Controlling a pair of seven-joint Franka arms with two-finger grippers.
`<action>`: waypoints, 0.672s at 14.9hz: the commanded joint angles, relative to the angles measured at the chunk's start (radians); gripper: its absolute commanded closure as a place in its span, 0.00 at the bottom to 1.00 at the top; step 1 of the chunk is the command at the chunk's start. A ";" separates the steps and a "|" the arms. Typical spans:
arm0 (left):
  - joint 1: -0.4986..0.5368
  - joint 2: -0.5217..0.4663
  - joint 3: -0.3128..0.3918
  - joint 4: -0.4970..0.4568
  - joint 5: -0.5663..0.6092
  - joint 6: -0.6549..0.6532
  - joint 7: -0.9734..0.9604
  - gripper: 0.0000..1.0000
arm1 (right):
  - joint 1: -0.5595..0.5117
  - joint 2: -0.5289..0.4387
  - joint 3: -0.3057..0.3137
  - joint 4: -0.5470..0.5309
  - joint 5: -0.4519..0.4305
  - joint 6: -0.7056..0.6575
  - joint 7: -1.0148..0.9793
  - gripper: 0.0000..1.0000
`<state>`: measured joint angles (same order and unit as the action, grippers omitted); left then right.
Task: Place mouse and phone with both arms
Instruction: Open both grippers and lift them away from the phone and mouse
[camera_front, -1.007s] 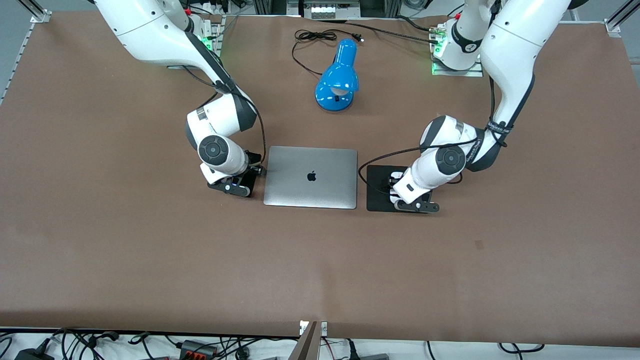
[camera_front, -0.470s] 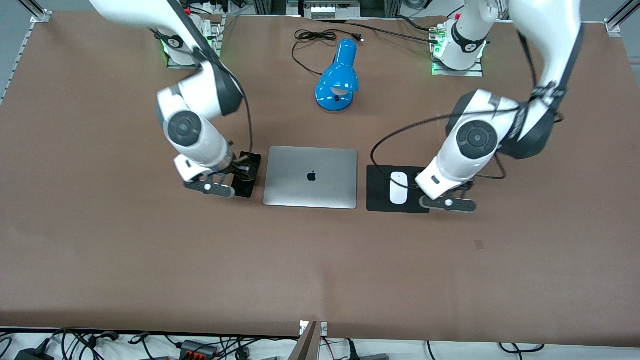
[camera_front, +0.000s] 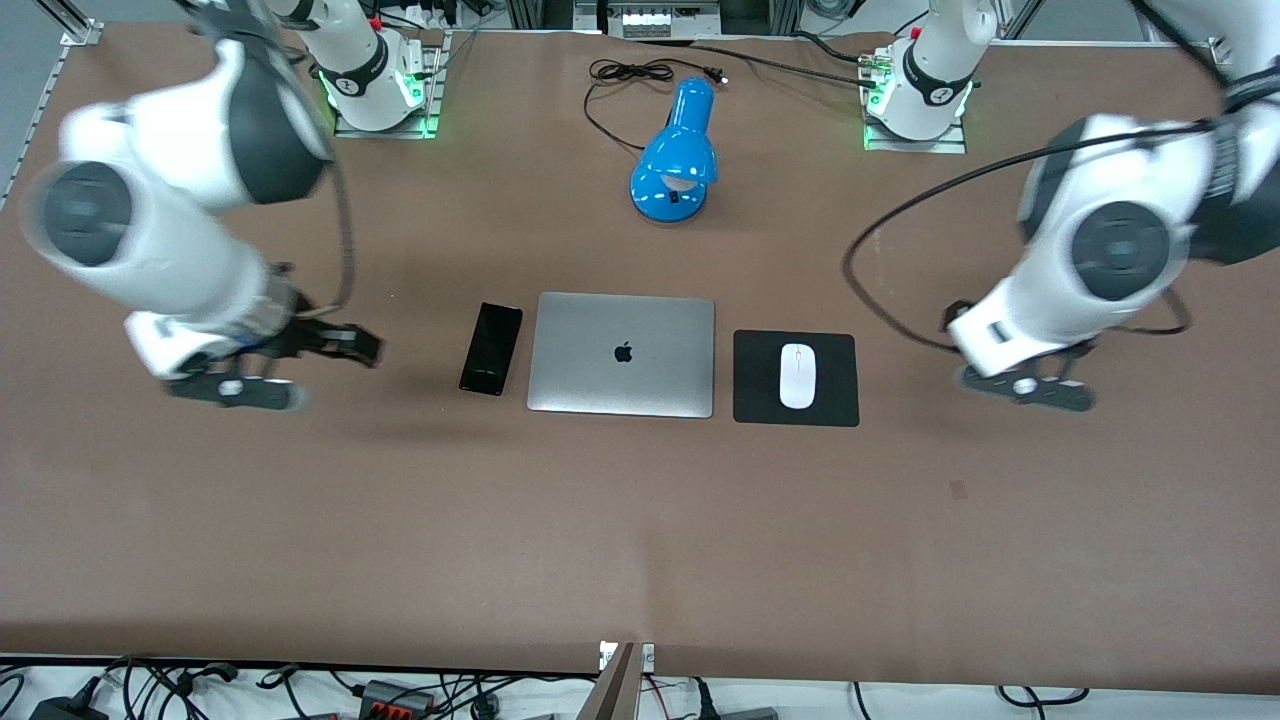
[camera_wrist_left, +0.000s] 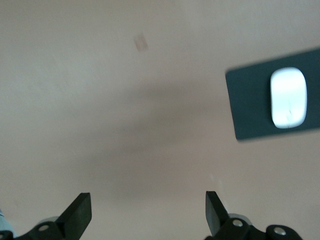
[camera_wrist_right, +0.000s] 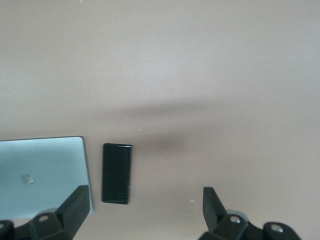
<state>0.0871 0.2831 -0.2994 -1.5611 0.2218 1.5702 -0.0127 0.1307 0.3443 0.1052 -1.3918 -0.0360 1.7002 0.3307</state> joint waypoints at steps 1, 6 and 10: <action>0.112 -0.038 -0.010 -0.005 -0.186 -0.049 0.046 0.00 | -0.048 0.018 -0.027 0.138 0.001 -0.124 -0.109 0.00; 0.094 -0.145 0.049 0.016 -0.271 -0.052 0.043 0.00 | -0.138 -0.034 -0.114 0.142 0.015 -0.123 -0.311 0.00; -0.150 -0.255 0.336 -0.048 -0.271 -0.033 0.042 0.00 | -0.154 -0.062 -0.114 0.137 0.002 -0.113 -0.367 0.00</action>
<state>0.0413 0.1070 -0.0937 -1.5342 -0.0296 1.5221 0.0248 -0.0251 0.3017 -0.0174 -1.2559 -0.0342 1.5927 0.0086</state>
